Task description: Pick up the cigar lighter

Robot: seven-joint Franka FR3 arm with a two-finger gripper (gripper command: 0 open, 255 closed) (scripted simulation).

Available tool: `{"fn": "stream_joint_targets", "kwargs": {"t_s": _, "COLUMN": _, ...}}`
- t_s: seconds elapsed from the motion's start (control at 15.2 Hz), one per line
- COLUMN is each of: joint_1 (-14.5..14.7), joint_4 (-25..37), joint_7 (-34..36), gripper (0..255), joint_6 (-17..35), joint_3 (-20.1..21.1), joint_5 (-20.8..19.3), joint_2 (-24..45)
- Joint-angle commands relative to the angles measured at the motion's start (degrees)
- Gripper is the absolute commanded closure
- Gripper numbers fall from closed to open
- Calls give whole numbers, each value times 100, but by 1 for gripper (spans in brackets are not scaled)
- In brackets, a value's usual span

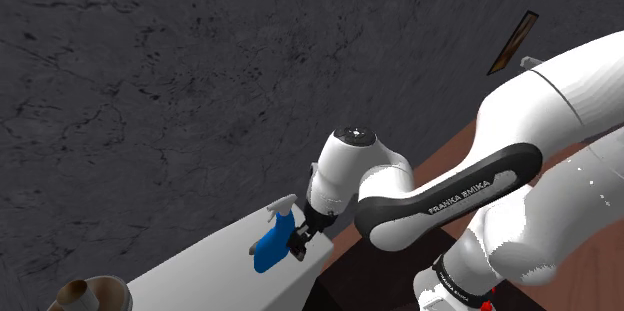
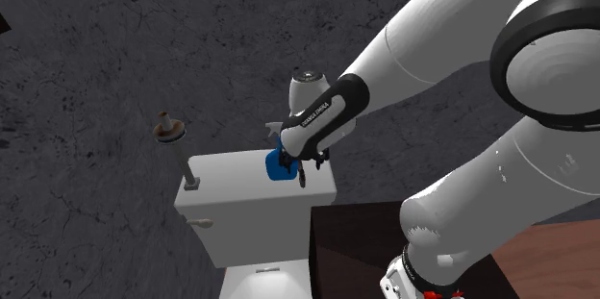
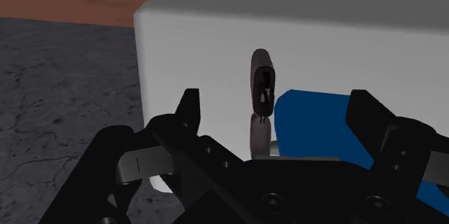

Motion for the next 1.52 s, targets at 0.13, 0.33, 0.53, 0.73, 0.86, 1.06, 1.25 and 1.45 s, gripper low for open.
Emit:
{"fn": "stream_joint_targets", "kwargs": {"t_s": 0.13, "joint_1": -116, "joint_4": -69, "joint_7": 186, "gripper": 0, "joint_6": 399, "joint_3": 108, "joint_5": -234, "joint_2": 347}}
{"fn": "stream_joint_targets", "kwargs": {"t_s": 0.33, "joint_1": -115, "joint_4": -80, "joint_7": 183, "gripper": 255, "joint_6": 409, "joint_3": 105, "joint_5": -233, "joint_2": 348}}
{"fn": "stream_joint_targets", "kwargs": {"t_s": 0.53, "joint_1": -117, "joint_4": -79, "joint_7": 183, "gripper": 255, "joint_6": 412, "joint_3": 105, "joint_5": -235, "joint_2": 351}}
{"fn": "stream_joint_targets", "kwargs": {"t_s": 0.73, "joint_1": -115, "joint_4": -81, "joint_7": 181, "gripper": 255, "joint_6": 411, "joint_3": 104, "joint_5": -232, "joint_2": 347}}
{"fn": "stream_joint_targets", "kwargs": {"t_s": 0.86, "joint_1": -115, "joint_4": -69, "joint_7": 186, "gripper": 255, "joint_6": 399, "joint_3": 107, "joint_5": -234, "joint_2": 347}}
{"fn": "stream_joint_targets", "kwargs": {"t_s": 1.06, "joint_1": -15, "joint_4": -23, "joint_7": 26, "gripper": 255, "joint_6": 80, "joint_3": 27, "joint_5": -21, "joint_2": 52}}
{"fn": "stream_joint_targets", "kwargs": {"t_s": 1.25, "joint_1": 67, "joint_4": 37, "joint_7": -90, "gripper": 255, "joint_6": -238, "joint_3": -56, "joint_5": 126, "joint_2": -221}}
{"fn": "stream_joint_targets", "kwargs": {"t_s": 1.45, "joint_1": 132, "joint_4": 109, "joint_7": -175, "gripper": 255, "joint_6": -552, "joint_3": -137, "joint_5": 227, "joint_2": -472}}
